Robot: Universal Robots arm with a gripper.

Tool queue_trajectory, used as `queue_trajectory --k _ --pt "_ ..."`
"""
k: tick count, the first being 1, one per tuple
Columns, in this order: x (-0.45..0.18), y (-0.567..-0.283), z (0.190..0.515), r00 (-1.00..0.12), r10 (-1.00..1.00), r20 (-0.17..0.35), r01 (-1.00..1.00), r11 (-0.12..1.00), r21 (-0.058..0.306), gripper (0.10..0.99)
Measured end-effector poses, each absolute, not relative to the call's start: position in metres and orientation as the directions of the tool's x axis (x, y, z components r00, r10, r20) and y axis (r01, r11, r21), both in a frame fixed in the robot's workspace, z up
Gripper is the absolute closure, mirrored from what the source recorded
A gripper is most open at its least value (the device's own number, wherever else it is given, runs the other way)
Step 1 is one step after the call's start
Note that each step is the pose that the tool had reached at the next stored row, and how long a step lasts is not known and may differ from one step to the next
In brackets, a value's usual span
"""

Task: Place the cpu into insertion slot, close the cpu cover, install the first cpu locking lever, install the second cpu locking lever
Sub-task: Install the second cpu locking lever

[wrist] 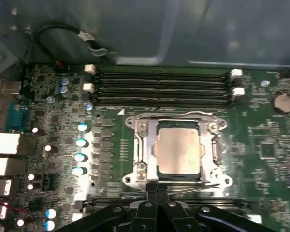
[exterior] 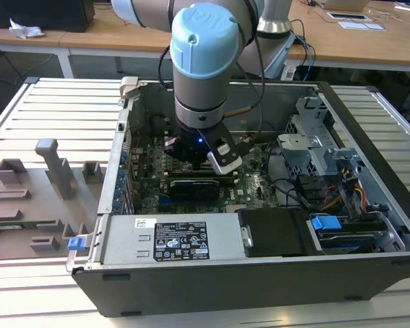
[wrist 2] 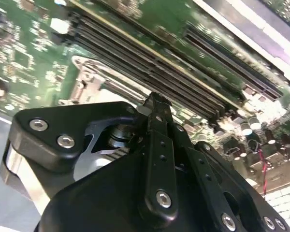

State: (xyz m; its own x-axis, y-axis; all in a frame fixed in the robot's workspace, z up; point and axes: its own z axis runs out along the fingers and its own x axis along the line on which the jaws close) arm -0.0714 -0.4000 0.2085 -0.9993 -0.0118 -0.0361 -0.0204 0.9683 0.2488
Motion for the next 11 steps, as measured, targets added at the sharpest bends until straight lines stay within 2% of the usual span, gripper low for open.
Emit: queue_trajectory --k 11 --pt "-0.091 -0.399 0.199 -0.999 -0.027 -0.036 -0.035 0.964 0.263 0.980"
